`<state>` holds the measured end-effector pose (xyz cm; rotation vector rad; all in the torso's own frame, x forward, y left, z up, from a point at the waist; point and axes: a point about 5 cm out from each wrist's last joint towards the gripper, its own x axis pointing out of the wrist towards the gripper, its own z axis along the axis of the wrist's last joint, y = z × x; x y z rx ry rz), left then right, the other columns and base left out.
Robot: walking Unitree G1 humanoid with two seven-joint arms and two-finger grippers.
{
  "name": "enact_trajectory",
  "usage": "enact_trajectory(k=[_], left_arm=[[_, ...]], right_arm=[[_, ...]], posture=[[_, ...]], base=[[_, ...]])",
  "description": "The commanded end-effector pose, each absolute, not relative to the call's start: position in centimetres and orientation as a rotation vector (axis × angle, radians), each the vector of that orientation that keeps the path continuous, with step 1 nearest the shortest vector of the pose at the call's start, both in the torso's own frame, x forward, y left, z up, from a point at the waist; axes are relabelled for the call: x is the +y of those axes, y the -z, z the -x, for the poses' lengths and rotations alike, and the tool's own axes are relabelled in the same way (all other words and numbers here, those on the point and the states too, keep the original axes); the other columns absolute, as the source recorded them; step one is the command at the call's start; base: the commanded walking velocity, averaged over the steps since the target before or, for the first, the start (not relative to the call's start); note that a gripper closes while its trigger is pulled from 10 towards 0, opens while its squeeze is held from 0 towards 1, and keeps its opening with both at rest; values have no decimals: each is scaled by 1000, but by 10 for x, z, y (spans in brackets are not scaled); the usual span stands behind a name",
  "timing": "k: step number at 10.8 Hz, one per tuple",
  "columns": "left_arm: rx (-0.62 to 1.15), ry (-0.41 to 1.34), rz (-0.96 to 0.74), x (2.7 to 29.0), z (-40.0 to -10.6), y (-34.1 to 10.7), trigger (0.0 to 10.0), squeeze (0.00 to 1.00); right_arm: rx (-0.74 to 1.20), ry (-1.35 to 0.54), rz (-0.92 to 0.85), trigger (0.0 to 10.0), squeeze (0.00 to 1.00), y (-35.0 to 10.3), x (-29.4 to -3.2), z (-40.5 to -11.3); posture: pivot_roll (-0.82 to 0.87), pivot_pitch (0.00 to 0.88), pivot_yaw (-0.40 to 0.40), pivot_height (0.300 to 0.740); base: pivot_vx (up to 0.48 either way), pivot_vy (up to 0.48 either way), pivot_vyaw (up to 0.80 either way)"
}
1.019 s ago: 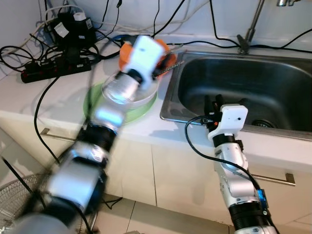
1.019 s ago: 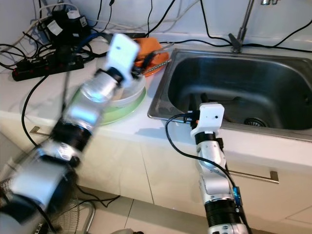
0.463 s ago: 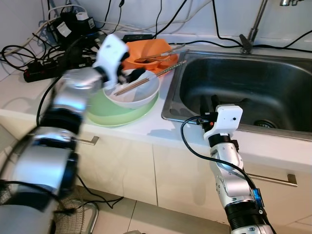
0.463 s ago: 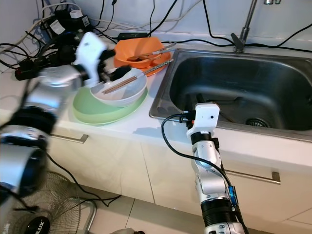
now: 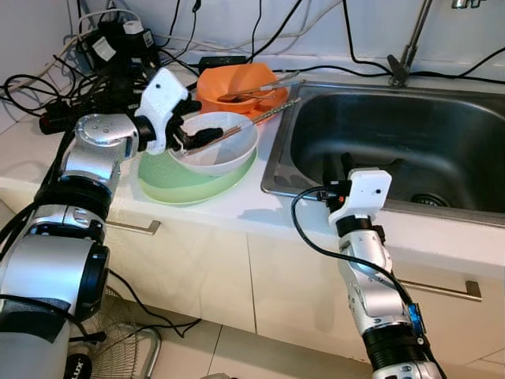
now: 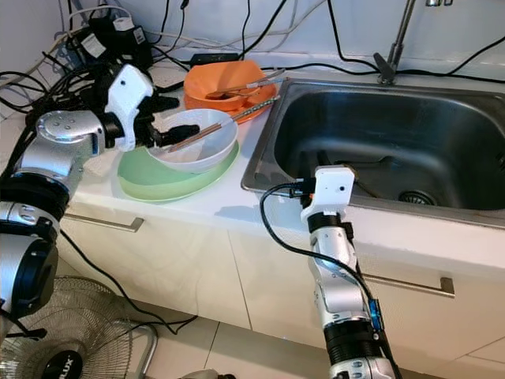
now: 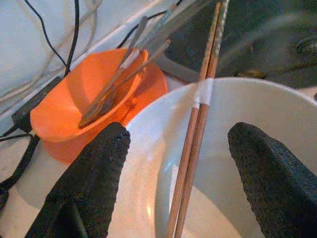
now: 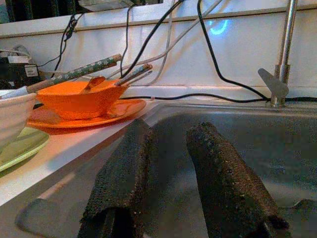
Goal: Kitchen organization
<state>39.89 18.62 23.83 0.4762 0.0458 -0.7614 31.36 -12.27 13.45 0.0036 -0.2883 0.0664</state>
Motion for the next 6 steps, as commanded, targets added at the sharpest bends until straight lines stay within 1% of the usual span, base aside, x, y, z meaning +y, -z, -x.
enact_trajectory(k=[1,3,6], left_arm=[[74,756,-518,186,-400,-237,10000,0],[83,708,-520,169,-406,-227,10000,0],[96,675,-532,153,-409,-219,10000,0]], right_arm=[[-292,-63,-5,10000,0,-135,-121,-315],[-289,-61,-5,10000,0,-135,-121,-316],[-296,-55,-6,10000,0,-136,-122,-316]], posture=[[61,0,119,740],[62,0,119,740],[51,0,126,740]], base=[[0,0,0],[0,0,0],[0,0,0]])
